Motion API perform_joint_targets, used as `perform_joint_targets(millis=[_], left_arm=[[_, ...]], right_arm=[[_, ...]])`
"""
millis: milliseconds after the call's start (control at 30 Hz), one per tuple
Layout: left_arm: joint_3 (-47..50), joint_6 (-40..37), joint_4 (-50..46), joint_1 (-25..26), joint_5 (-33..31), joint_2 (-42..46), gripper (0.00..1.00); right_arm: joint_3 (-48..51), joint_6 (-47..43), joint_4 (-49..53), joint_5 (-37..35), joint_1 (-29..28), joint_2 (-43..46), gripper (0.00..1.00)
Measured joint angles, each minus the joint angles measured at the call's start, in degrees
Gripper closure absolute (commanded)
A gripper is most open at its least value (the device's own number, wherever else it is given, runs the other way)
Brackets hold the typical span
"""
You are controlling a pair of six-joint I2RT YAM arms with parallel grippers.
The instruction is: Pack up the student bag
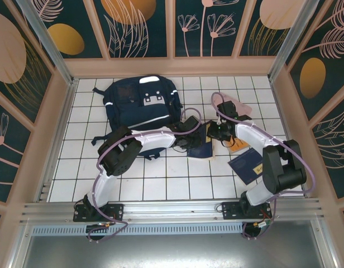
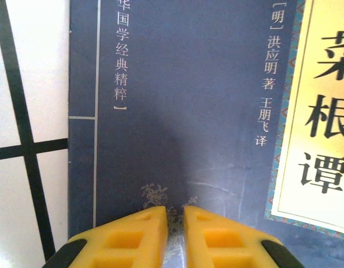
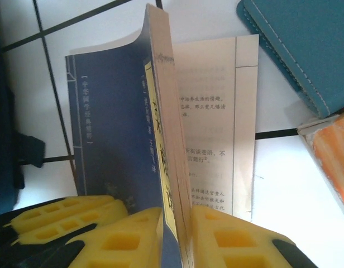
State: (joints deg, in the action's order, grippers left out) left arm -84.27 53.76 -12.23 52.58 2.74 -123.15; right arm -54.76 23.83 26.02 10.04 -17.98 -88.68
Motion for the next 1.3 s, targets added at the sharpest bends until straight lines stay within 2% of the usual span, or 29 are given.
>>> perform_joint_targets(millis=[67, 333, 467, 600, 733, 867, 1100, 1300], left_arm=[[0.0, 0.0, 0.0, 0.0, 0.0, 0.0, 0.82], [0.0, -0.1, 0.0, 0.0, 0.3, 0.2, 0.79], [0.3, -1.4, -0.3, -0.2, 0.4, 1.4, 0.62], [3.3, -3.1, -1.7, -1.6, 0.8, 7.5, 0.50], [9.9, -3.8, -0.3, -6.9, 2.6, 18.5, 0.32], [15.1, -4.2, 1.7, -12.7, 3.5, 27.7, 0.22], [26.1, -3.3, 9.7, -17.8, 10.8, 35.3, 0.12], [28.9, -1.3, 17.0, -18.9, 18.6, 37.2, 0.13]], right_arm=[[0.0, 0.0, 0.0, -0.6, 0.0, -0.7, 0.79], [-0.5, -1.0, 1.0, -3.8, -0.7, -2.1, 0.97], [-1.2, -1.0, 2.0, -4.5, -1.3, -1.9, 0.98], [-1.9, -1.3, 3.0, -3.9, -1.6, 0.3, 1.00], [-2.8, -2.1, 2.9, 1.0, -1.3, 4.7, 1.00], [-3.9, -2.6, 1.7, 7.9, -0.5, 9.9, 1.00], [-6.1, -2.3, -3.7, 21.9, 0.3, 12.5, 1.00], [-7.0, 0.3, -8.3, 32.8, 0.3, 11.4, 1.00]])
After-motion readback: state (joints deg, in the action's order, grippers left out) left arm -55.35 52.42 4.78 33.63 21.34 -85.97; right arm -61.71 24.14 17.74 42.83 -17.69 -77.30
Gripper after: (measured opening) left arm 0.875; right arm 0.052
